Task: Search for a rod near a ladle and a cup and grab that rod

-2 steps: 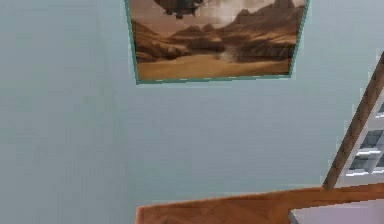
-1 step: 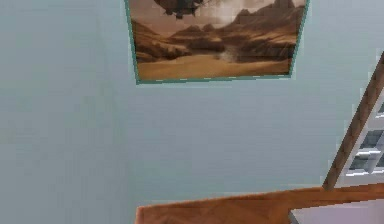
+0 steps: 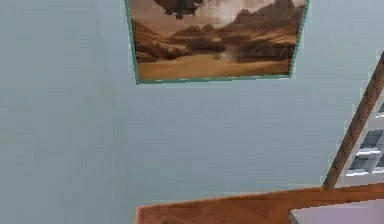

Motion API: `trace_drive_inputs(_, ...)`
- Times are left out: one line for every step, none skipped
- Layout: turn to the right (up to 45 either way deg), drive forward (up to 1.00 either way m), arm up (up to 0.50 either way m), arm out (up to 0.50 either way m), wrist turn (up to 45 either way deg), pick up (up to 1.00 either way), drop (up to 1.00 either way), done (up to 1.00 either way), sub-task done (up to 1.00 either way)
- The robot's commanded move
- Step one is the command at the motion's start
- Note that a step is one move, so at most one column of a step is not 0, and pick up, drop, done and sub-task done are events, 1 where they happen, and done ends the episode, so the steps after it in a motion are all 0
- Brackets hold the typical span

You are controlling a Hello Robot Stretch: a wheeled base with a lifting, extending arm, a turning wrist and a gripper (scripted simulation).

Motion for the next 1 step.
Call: trace_drive_inputs(0.0, 0.00, -0.16, 0.00, 0.0, 0.00, 0.00, 0.00, 0.00)
